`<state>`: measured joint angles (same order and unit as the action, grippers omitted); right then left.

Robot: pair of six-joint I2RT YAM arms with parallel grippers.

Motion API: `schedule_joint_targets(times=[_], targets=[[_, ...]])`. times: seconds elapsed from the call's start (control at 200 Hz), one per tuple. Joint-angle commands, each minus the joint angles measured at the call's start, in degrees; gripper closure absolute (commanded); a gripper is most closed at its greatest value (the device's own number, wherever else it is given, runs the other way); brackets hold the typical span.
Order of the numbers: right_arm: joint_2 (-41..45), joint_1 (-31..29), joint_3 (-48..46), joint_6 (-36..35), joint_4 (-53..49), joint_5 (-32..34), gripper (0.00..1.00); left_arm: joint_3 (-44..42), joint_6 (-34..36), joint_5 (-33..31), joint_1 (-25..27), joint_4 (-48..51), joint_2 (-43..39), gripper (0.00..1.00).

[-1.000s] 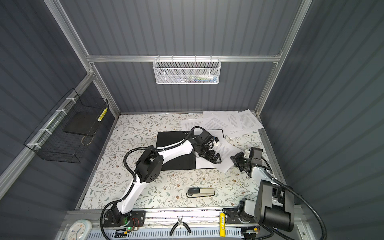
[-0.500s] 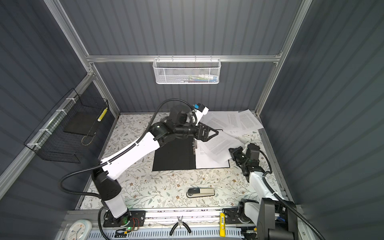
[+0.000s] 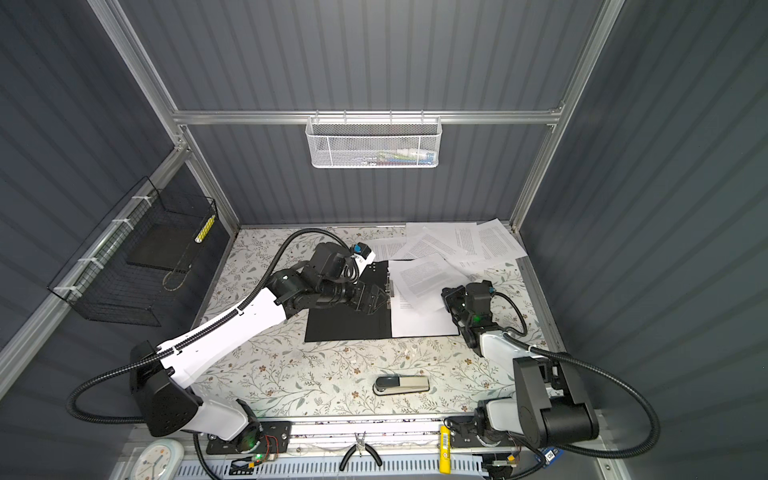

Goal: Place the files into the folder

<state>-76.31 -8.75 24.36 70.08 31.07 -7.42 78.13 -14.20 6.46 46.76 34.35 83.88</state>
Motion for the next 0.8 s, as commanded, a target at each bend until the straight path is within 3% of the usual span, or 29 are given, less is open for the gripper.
schedule_joint_targets(times=[0.0,0.4,0.795], targets=[[0.21,-3.15,-3.32,2.11,5.46,10.52,1.00,-3.56,3.91,-4.28,-0.41,4.07,-3.41,0.00],[-2.29,-10.54,-10.08,6.78,12.42,21.66,1.00,-9.09,3.67,0.18,-2.11,-0.73,-3.82,0.00],[-10.64,-14.53,-9.60,10.38,20.04,23.29,1.00,-10.28,3.46,1.52,-2.20,-1.56,-4.34,0.00]])
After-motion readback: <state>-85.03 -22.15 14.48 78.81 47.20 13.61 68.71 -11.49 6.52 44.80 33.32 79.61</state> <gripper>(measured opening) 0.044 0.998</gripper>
